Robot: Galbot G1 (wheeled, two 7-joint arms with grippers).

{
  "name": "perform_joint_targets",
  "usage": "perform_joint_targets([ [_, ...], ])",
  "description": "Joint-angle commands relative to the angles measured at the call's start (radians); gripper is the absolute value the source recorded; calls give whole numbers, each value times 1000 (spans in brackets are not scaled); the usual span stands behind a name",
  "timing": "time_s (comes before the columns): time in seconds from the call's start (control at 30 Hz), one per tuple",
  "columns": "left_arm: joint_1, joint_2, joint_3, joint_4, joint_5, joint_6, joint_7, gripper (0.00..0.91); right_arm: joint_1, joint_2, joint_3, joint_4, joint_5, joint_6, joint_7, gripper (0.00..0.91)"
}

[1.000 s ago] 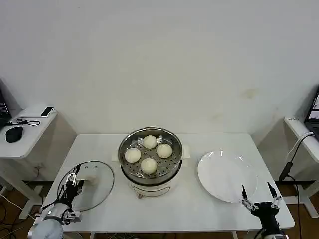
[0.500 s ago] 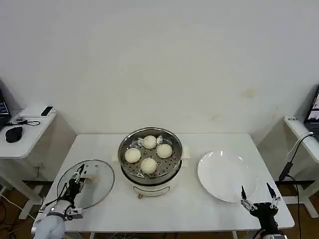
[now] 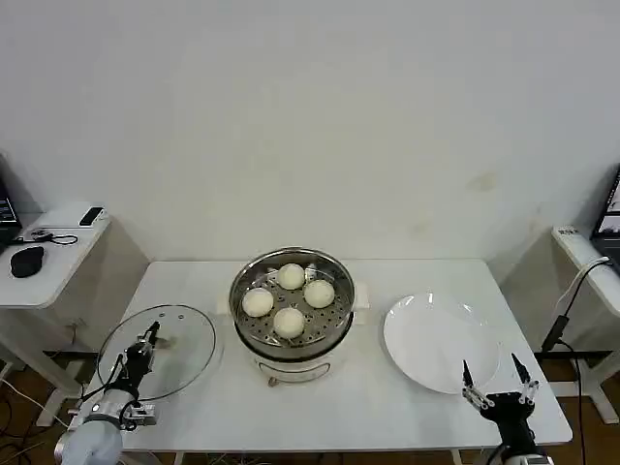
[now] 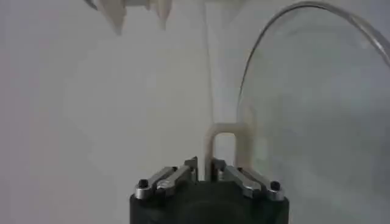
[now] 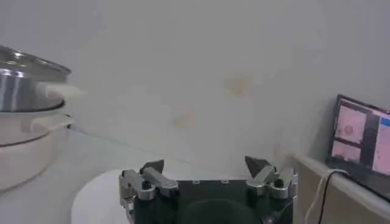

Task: Take steamed baozi put them in steamer then cover it.

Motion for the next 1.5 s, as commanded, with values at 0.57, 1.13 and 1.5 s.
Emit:
perform_joint_targets([
  [0.57, 235, -12, -203, -534, -100, 302, 205, 0, 13, -35, -27, 18, -1, -5, -13, 907],
  [1.13, 27, 85, 113, -687, -144, 438, 309, 0, 19, -8, -56, 6, -69, 21, -37, 907],
  [1.5, -229, 28, 453, -626, -117, 586, 337, 0, 8, 37, -74, 59, -139, -3, -27, 907],
])
